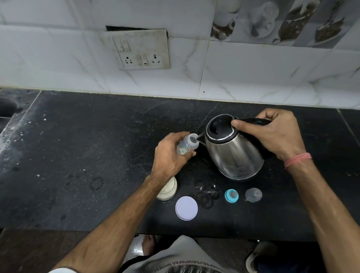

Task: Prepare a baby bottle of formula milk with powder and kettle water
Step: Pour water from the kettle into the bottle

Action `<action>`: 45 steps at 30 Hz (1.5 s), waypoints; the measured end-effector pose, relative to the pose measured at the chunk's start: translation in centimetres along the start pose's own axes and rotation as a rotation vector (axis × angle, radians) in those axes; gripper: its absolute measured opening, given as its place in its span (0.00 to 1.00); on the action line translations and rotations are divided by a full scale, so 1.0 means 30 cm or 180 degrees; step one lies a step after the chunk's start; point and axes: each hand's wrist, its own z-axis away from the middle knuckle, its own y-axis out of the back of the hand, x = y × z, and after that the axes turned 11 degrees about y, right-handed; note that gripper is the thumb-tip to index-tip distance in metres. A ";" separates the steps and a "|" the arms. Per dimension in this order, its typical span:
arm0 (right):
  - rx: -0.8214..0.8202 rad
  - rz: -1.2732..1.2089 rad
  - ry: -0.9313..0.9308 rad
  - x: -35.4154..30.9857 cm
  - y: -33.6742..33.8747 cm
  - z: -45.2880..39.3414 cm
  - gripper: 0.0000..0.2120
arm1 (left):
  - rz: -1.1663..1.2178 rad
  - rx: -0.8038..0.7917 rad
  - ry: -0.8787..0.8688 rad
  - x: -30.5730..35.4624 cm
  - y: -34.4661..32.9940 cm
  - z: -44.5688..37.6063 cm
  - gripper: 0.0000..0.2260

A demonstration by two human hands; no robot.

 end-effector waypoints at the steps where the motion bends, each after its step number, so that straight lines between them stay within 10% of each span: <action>1: 0.0001 0.0019 0.0008 -0.002 0.002 0.000 0.37 | -0.0001 -0.0003 -0.0007 0.001 0.001 0.000 0.31; 45: -0.0101 0.0349 0.0025 -0.084 0.029 0.018 0.38 | 0.0032 -0.0069 -0.0022 0.000 -0.011 0.017 0.31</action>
